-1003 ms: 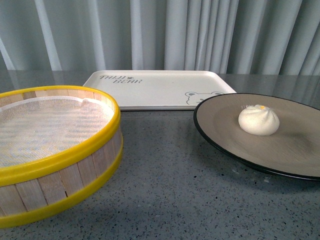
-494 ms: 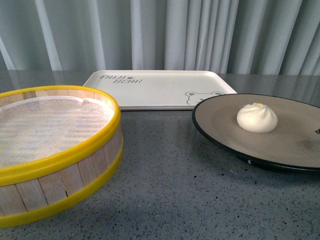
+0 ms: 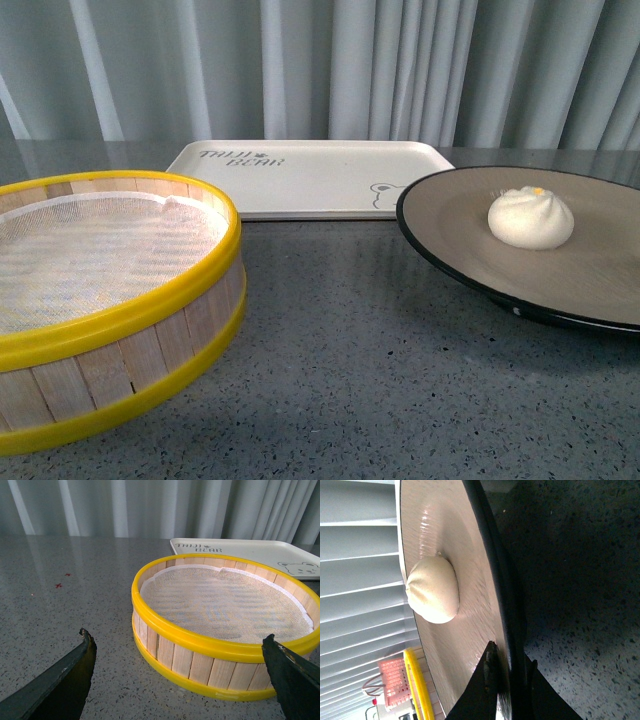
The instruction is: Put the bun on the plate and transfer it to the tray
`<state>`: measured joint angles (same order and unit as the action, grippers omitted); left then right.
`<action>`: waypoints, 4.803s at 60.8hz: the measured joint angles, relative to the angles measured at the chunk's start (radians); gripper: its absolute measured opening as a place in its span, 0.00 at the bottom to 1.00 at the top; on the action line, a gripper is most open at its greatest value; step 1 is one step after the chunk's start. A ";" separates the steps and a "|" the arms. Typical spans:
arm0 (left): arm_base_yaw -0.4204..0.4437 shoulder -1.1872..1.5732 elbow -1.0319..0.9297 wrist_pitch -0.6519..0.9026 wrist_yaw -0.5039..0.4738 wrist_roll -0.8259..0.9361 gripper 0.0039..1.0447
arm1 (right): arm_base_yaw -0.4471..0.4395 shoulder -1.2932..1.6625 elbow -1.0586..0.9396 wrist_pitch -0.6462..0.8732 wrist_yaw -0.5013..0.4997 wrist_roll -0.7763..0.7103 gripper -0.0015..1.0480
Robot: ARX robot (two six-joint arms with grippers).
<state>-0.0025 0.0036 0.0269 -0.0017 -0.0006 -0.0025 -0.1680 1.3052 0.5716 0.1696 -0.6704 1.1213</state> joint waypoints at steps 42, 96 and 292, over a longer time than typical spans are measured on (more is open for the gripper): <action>0.000 0.000 0.000 0.000 0.000 0.000 0.94 | 0.066 0.275 0.465 0.035 0.087 0.075 0.03; 0.000 0.000 0.000 0.000 0.000 0.000 0.94 | 0.256 0.914 1.244 -0.249 0.193 0.127 0.03; 0.000 0.000 0.000 0.000 -0.001 0.000 0.94 | 0.165 -1.239 -0.512 -0.175 0.669 -1.131 0.02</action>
<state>-0.0025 0.0032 0.0269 -0.0017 -0.0017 -0.0025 -0.0029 0.0658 0.0601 -0.0051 -0.0010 -0.0097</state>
